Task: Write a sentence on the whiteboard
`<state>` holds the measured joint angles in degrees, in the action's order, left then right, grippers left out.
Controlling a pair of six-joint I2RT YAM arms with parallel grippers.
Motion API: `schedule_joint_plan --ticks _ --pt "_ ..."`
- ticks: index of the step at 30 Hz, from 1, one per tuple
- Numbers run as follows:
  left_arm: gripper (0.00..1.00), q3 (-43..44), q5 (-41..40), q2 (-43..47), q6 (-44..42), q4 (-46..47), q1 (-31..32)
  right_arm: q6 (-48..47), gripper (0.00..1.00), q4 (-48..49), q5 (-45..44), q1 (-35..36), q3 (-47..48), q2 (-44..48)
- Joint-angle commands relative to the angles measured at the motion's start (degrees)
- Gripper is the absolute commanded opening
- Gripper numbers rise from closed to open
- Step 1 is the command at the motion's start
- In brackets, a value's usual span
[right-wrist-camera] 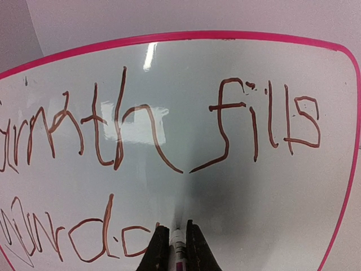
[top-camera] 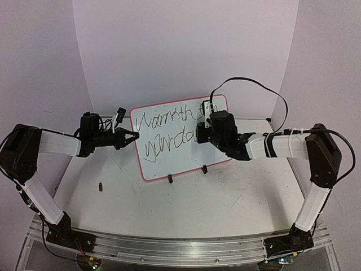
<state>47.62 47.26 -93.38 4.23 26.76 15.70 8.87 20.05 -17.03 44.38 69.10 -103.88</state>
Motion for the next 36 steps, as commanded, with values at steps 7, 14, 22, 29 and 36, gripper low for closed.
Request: schedule_joint_plan --ticks 7,14,22,29,36 --pt "0.00 0.7 -9.1 -2.4 -8.7 -3.8 0.2 2.9 0.00 0.6 0.4 -0.1 -3.8 0.9" --pt "0.00 0.8 -9.0 -2.5 -8.7 -3.9 0.3 2.1 0.00 0.6 -2.4 -0.6 -2.7 0.8" --pt "0.00 0.7 -8.9 -2.6 -8.8 -4.0 0.2 -1.1 0.00 1.7 -3.4 -2.1 0.7 1.3" --pt "0.00 0.7 -8.9 -2.6 -8.8 -4.0 0.2 -2.3 0.00 2.1 -3.1 -2.4 2.5 0.8" --pt "0.00 0.7 -9.0 -2.6 -8.9 -4.0 0.3 -0.8 0.00 1.9 -1.6 -2.3 0.4 1.4"
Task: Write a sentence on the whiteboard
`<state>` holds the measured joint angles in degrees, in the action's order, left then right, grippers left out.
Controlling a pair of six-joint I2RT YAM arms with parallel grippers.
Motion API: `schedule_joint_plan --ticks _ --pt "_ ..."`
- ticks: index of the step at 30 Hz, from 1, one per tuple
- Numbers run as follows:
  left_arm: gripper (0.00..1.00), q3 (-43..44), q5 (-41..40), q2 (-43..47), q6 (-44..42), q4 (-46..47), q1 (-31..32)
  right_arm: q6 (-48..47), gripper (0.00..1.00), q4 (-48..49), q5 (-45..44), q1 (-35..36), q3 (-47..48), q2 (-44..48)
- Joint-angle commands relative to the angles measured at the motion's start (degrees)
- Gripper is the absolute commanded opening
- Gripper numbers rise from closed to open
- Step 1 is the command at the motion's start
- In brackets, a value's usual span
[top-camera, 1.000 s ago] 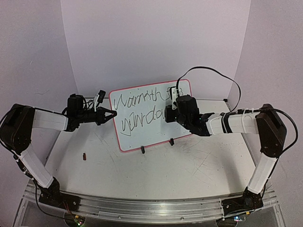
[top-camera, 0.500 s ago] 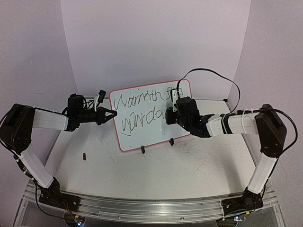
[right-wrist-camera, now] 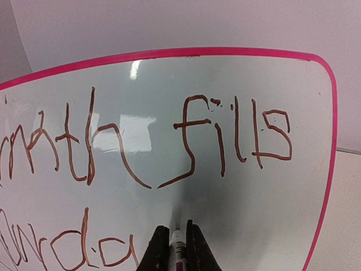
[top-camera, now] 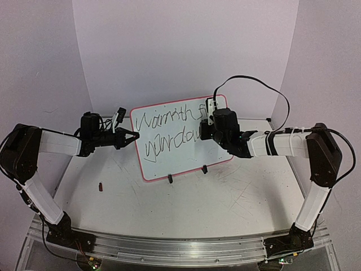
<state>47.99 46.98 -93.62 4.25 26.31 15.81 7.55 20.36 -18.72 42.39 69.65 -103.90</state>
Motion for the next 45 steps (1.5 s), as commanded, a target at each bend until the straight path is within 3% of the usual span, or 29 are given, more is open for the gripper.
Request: schedule_joint_plan --ticks 1,14,24,30,37,45 --pt "0.00 0.4 -8.8 -2.4 -8.9 -3.6 0.1 1.2 0.00 1.4 0.6 -0.3 -1.0 1.6" --pt "0.00 0.5 -8.9 -2.6 -8.9 -3.6 0.2 5.8 0.00 0.5 2.3 1.1 -9.3 2.3" --pt "0.00 0.6 -9.0 -2.5 -9.0 -3.7 0.3 7.5 0.00 1.1 3.2 4.3 -6.0 -1.6" --pt "0.00 0.7 -9.3 -2.8 -9.0 -3.8 0.2 7.5 0.00 0.1 2.9 5.5 -4.1 5.2" --pt "0.00 0.5 -9.8 -2.4 -9.2 -3.8 0.2 8.2 0.00 -1.2 2.3 -0.1 -13.3 12.7" --pt "0.00 0.7 -9.7 -2.7 -9.2 -3.9 0.3 7.6 0.00 0.1 5.2 -2.4 -10.9 8.9"
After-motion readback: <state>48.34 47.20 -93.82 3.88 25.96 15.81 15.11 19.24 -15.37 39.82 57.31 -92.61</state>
